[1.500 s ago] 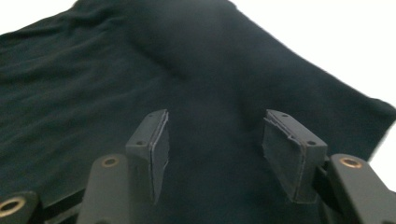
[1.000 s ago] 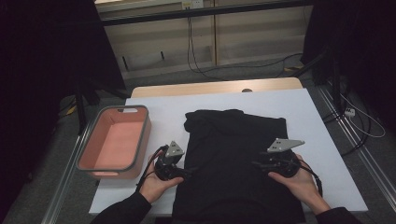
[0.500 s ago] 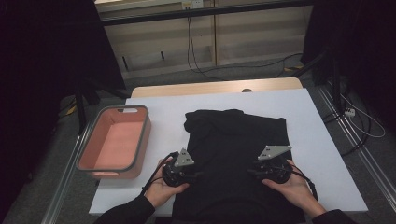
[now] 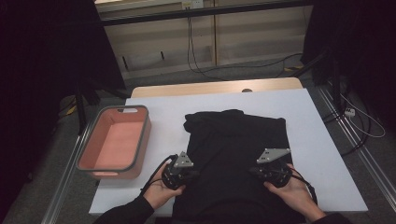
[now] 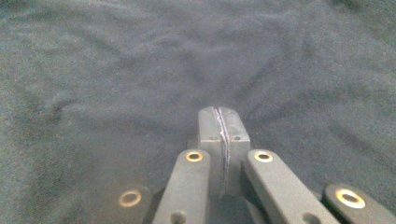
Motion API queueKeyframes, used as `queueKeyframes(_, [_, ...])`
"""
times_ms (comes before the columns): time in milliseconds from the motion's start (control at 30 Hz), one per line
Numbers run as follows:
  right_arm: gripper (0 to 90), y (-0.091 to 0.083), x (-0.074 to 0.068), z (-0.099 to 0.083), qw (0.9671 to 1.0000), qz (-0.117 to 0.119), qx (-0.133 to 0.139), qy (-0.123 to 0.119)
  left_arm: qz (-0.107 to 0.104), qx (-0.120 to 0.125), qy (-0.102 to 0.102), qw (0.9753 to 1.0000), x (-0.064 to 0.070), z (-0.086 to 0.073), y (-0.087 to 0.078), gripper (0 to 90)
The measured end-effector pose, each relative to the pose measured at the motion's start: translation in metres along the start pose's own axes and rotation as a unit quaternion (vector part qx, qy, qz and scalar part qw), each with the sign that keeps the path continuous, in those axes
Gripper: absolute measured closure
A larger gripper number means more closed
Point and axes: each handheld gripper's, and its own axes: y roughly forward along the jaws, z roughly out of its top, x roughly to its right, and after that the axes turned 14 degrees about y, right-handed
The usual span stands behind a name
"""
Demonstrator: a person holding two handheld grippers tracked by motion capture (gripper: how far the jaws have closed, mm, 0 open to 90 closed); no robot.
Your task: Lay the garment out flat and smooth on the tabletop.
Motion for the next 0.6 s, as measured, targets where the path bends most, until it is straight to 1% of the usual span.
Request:
queueKeyframes(33, [89.8,-0.001,-0.001,-0.001,1.0,-0.001,-0.002,0.0,0.001,0.0,-0.004,1.0,0.001,-0.001,-0.001,89.8])
queueKeyframes(100, [89.8,-0.003,-0.003,-0.003,1.0,0.002,-0.004,0.0,-0.005,0.0,-0.002,1.0,0.003,-0.003,-0.003,89.8])
queueKeyframes(167, [89.8,-0.005,-0.006,-0.006,1.0,0.004,-0.006,-0.004,-0.011,-0.002,-0.001,0.9999,0.006,-0.004,-0.006,89.7])
queueKeyframes(200, [89.8,-0.006,-0.008,-0.007,0.9999,0.005,-0.008,-0.005,-0.012,0.0,-0.002,0.9999,0.008,-0.005,-0.007,89.8])
queueKeyframes(267, [89.9,-0.008,-0.01,-0.009,0.9999,0.008,-0.009,-0.008,-0.016,-0.006,0.003,0.9998,0.011,-0.007,-0.01,89.7])
queueKeyframes(433, [89.9,-0.01,-0.014,-0.013,0.9998,0.013,-0.012,-0.01,-0.023,-0.005,0.003,0.9997,0.018,-0.01,-0.014,89.8])
queueKeyframes(600, [89.9,-0.013,-0.018,-0.016,0.9997,0.016,-0.013,-0.012,-0.026,-0.008,0.003,0.9996,0.02,-0.01,-0.015,89.8])
